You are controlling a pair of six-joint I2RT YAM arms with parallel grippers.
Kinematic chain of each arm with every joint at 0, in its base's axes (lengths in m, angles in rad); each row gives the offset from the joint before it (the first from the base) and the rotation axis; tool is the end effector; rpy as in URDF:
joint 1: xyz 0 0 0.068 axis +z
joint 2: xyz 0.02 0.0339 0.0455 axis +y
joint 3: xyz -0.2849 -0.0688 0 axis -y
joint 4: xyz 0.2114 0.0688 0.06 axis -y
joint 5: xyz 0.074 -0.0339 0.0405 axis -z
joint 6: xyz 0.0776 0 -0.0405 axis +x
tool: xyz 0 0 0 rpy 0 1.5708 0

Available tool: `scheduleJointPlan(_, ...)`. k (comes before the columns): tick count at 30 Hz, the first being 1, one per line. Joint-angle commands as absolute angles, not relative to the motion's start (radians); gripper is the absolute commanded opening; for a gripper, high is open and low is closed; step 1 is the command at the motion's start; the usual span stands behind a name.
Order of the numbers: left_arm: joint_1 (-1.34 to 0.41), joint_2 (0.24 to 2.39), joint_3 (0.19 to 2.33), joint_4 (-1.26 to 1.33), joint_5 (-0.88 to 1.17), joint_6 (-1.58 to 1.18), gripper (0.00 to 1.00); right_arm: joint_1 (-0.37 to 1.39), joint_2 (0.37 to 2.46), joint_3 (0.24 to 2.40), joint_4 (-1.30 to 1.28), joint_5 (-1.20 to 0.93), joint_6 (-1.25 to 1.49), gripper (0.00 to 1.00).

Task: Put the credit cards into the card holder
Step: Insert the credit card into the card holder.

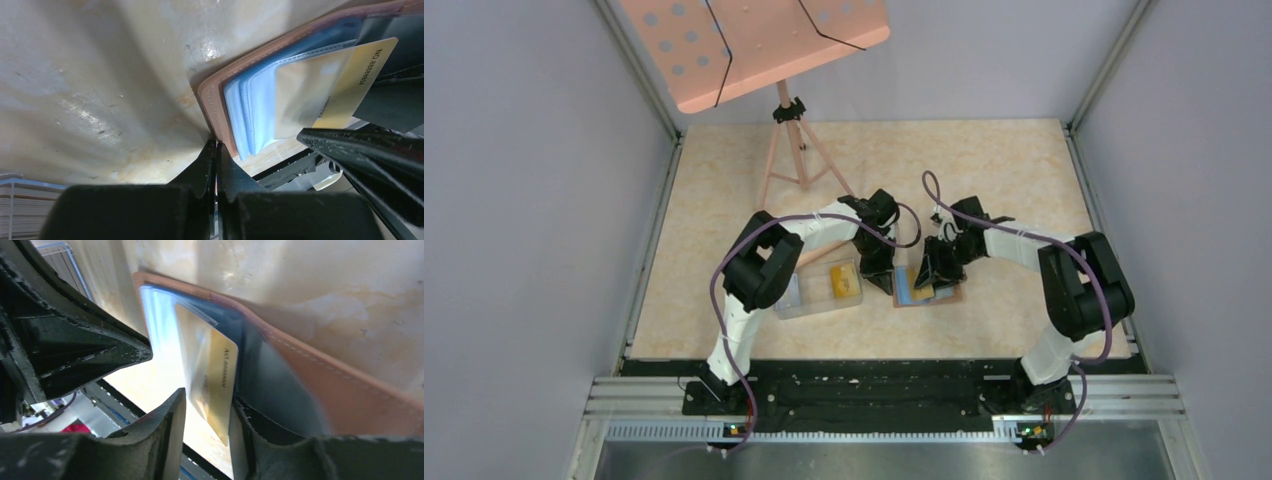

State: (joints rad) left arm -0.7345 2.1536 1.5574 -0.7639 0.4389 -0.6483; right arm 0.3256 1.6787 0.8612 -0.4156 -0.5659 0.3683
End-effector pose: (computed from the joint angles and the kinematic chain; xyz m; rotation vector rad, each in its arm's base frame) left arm 0.2863 -0.3030 0.1413 -0.1959 -2.9341 0.7033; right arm 0.2570 0.1307 0.1520 -0.0809 2.8708 0.9506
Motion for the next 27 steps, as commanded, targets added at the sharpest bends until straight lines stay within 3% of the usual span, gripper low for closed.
scheduleJointPlan(1, -0.736, 2.183, 1.582, -0.758, 0.412, -0.634, 0.0, 0.365, 1.681, 0.907, -0.557, -0.363, 0.299, 0.41)
scheduleJointPlan(6, -0.736, 2.187, 1.584, -0.759, 0.414, -0.632, 0.0, 0.39, 1.66, 0.929, -0.598, -0.308, 0.277, 0.54)
scheduleJointPlan(16, -0.736, 2.182, 1.581, -0.758, 0.419, -0.622, 0.0, 0.395, 1.631, 0.929, -0.614, -0.26, 0.259, 0.65)
scheduleJointPlan(21, -0.736, 2.181, 1.578, -0.754, 0.424, -0.621, 0.0, 0.395, 1.627, 0.918, -0.574, -0.286, 0.27, 0.65)
scheduleJointPlan(27, -0.736, 2.178, 1.579, -0.747, 0.434, -0.62, 0.0, 0.395, 1.65, 0.874, -0.493, -0.423, 0.31, 0.51)
